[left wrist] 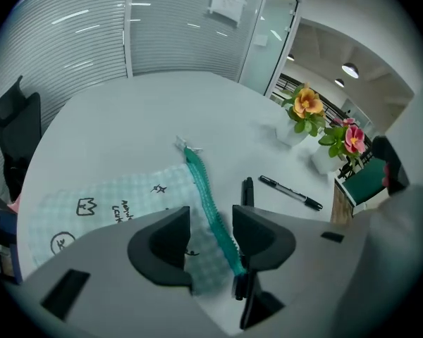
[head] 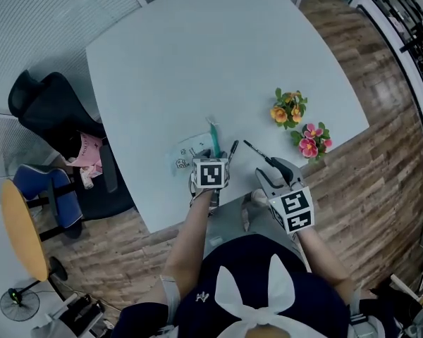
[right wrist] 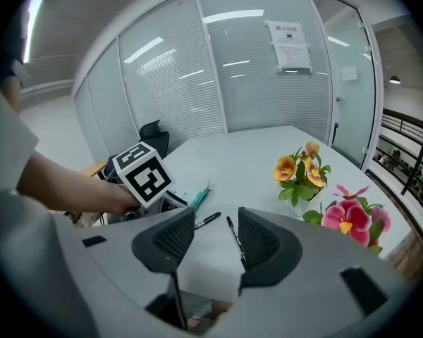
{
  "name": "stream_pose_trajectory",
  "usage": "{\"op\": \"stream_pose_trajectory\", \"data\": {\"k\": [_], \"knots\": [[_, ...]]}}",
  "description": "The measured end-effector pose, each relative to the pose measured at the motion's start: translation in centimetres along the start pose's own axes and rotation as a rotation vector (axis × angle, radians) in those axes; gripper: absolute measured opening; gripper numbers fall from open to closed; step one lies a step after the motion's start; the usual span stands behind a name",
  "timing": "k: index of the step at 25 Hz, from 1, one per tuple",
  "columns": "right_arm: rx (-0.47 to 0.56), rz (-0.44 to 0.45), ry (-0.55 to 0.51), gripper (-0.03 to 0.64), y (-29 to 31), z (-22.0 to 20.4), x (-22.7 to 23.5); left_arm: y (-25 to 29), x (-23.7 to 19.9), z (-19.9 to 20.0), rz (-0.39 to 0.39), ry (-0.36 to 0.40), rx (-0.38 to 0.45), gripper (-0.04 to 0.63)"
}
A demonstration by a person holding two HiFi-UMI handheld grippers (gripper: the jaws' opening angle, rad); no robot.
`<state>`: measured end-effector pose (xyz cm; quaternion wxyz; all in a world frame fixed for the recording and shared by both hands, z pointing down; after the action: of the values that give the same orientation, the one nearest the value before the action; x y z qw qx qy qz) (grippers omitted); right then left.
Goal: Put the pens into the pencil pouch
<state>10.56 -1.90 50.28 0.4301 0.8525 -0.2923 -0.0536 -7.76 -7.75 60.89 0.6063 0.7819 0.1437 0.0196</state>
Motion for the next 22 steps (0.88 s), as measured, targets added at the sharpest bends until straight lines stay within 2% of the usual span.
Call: {"op": "stream_pose_trajectory", "data": {"k": [3,7,9,11,15,22], "knots": [[-0.006,-0.001,0.008,0.187,0.3,0.2,-0.1,0.7,-0.4,-0.2,0.016,0.0,-0.021,0.156],[-0.014,-0.009,0.009,0.187,0.8,0.2,0.0,0.9,-0.2,-0.1,-0.011,0.006,-0.024,0.114],[-0.007,-0.006,0.012,0.187,0.9,0.5,-0.1,0.7,-0.5,-0.1,-0.013,-0.007,-0.022,0.068],[-0.006,-0.007,0.014,0.187,1.0,0.6,-0.1,0.3,-0.8,0.0,-0.031,-0.027,-0.011,0.052],[-0.01,0.007,0.029,0.187,1.2,0.9,-0.3,-1.0,-1.0,0.1,-0.087,-0.057,0.019,0.048],[-0.011,0.018,0.017,0.187,1.3,0.8,-0.3,-3.3,-0.9,-0.3,-0.144,-0.065,0.078,0.046]]}}
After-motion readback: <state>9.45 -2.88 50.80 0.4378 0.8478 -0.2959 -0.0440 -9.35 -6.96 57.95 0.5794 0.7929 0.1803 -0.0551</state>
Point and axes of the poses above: the fingertips, and each gripper's own axes: y forward along the fingers, x to its right, z out of its top, the point moved 6 cm from there along -y, backward along the fingers, and after that the axes turned 11 degrees about -x, right-handed, at the moved point
